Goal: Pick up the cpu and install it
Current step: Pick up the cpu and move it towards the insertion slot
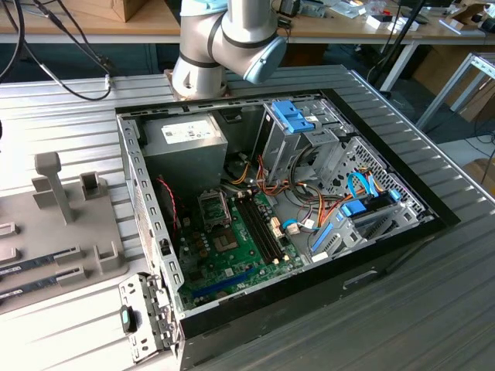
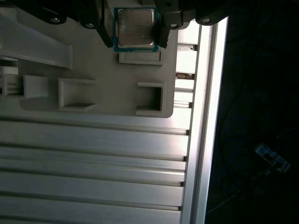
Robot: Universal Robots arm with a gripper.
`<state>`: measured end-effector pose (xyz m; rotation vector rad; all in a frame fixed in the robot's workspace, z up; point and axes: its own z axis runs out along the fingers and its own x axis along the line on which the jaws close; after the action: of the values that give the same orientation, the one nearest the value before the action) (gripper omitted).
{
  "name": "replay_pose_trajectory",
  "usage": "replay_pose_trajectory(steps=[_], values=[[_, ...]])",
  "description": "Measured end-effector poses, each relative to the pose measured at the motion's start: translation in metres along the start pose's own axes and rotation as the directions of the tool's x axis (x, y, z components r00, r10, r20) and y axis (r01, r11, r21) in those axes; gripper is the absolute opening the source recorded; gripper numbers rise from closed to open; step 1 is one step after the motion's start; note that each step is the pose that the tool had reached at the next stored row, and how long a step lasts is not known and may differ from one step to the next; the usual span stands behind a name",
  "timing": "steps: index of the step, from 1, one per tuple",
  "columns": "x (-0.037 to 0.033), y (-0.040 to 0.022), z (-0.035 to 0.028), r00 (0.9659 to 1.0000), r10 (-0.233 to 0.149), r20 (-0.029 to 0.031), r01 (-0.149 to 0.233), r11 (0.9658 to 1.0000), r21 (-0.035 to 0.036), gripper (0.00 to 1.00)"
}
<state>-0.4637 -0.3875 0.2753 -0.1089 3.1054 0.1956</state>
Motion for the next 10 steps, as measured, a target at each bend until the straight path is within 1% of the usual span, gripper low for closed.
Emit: replay_pose_trajectory(steps=[10], values=[[-0.0001,0.0005,-0.0040,1.0000,0.000,0.0005,0.000,1.0000,-0.0081,0.47]])
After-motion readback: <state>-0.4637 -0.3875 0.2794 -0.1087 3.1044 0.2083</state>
